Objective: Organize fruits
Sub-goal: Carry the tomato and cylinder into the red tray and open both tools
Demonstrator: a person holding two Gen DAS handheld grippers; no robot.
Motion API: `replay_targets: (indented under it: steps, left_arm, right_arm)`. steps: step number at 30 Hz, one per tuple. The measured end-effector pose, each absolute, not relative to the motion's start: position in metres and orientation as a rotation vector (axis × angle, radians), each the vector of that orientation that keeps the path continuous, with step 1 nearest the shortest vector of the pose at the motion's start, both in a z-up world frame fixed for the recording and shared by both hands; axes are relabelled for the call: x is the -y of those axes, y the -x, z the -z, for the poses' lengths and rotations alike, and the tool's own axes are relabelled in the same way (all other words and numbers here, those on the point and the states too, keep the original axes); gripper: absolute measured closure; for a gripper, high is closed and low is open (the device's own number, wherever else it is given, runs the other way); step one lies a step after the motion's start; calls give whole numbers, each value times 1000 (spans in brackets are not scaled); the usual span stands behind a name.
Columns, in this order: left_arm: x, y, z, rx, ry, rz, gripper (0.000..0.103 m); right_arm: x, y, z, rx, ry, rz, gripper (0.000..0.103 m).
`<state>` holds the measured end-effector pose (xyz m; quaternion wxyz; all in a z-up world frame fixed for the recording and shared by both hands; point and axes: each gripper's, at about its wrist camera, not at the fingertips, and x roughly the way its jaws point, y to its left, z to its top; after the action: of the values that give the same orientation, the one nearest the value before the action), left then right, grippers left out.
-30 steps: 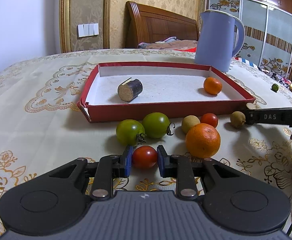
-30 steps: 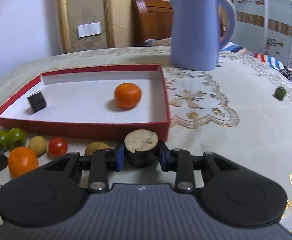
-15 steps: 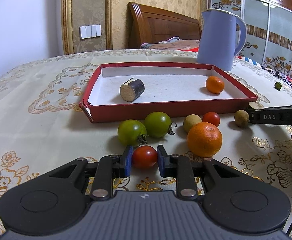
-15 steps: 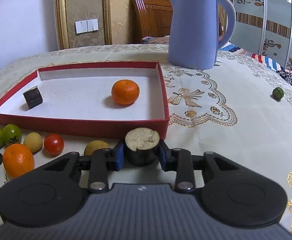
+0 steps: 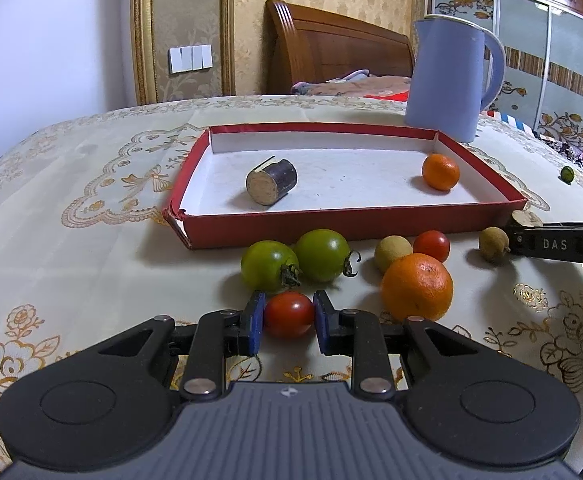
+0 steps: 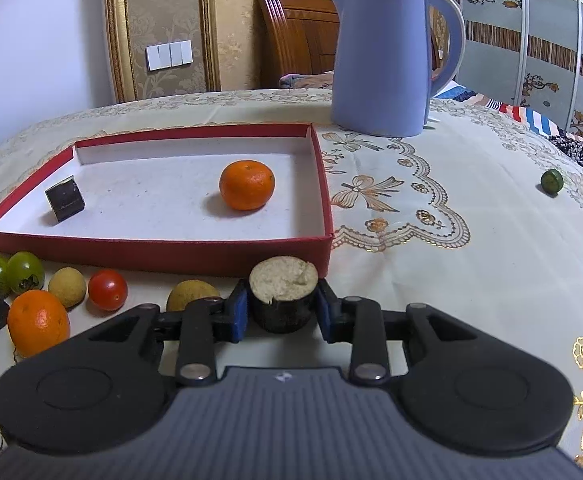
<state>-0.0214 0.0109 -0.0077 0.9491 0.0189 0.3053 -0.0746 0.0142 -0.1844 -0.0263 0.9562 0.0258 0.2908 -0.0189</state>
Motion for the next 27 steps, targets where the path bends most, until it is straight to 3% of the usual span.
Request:
replay_targets:
  steps: [27]
  left_arm:
    - [-1, 27, -5, -570, -59, 176, 78]
  right_arm:
    - [182, 1, 20, -534, -59, 35, 71]
